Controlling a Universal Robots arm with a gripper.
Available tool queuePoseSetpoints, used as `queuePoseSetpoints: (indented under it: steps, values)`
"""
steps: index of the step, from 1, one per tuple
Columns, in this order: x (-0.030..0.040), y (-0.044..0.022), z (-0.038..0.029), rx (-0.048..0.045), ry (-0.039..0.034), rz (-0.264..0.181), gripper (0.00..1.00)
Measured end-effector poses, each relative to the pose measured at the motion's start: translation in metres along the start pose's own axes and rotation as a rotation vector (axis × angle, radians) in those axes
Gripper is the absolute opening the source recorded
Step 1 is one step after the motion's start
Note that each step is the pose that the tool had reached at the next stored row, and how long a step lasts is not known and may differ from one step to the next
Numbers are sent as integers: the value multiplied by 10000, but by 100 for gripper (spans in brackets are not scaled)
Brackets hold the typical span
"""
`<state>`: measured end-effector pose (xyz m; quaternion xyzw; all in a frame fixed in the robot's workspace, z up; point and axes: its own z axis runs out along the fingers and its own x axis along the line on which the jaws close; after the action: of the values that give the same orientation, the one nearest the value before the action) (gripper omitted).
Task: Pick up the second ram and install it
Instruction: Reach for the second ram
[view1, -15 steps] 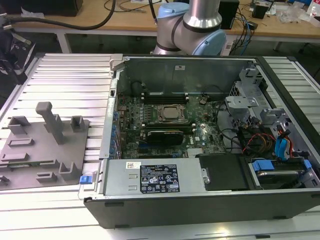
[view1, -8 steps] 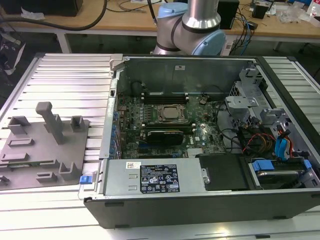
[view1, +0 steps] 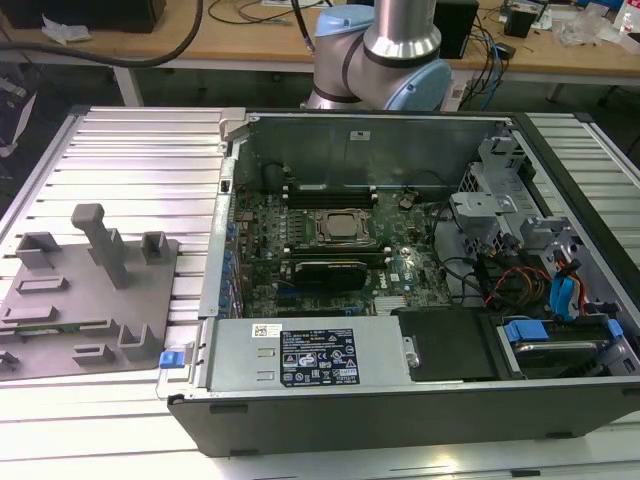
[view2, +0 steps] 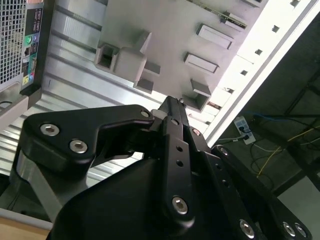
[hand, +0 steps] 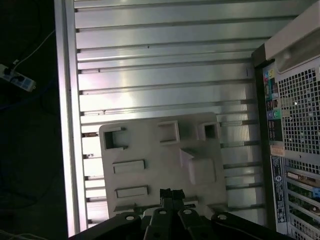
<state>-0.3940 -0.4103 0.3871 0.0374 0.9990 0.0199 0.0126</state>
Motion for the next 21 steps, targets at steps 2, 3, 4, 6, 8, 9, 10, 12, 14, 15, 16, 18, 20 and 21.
queuePoseSetpoints:
  steps: [2,3,4,6,8,9,10,12,14,15,16,18,20,21]
  values:
    - [-4,-60,-2,64,-4,-2,11]
    - [-6,-91,-2,85,-6,-3,11]
    - [-8,-123,-2,107,-7,-3,11]
    - [-11,-156,-1,128,-9,-4,11]
    - [-16,-229,-1,156,-10,-4,11]
    - [-18,-253,-1,164,-11,-5,11]
    - [-20,-277,-1,171,-11,-5,11]
    - [-24,-338,-1,189,-13,-5,11]
    - [-28,-384,-1,208,-14,-6,11]
    - [-28,-394,-1,210,-15,-6,11]
    - [-28,-394,-1,211,-15,-5,11]
    - [-28,-394,-1,211,-15,-5,11]
    - [-29,-395,-1,211,-15,-6,11]
    - [-29,-395,-1,211,-15,-6,11]
